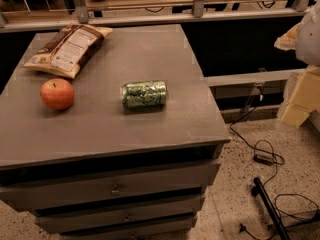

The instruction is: Place green can upright

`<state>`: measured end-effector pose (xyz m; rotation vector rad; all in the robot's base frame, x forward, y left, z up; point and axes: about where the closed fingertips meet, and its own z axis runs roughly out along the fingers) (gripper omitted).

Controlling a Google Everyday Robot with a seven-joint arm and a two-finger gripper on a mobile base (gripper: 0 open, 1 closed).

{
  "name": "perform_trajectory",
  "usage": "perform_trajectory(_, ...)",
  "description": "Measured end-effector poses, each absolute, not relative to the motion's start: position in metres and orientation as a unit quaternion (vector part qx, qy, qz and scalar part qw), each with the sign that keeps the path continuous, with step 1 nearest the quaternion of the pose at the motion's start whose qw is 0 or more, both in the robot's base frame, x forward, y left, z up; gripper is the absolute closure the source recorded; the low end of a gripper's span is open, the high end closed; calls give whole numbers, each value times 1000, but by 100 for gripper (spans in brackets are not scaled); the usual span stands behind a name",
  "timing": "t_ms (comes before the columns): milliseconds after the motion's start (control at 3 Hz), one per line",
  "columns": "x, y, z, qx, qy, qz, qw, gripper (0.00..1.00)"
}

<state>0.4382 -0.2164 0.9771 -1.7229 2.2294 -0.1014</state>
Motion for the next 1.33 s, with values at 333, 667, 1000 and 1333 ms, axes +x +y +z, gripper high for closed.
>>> perform_trajectory(333, 441, -212, 977, -608, 777, -36, 160, 0)
perform_trajectory(667, 479, -148, 971, -676, 721, -45, 144, 0)
perform_trajectory(1000, 509, -73, 959, -739, 661, -46, 125, 0)
perform_trajectory(1333, 533, 15, 927, -791, 603, -28, 100, 0)
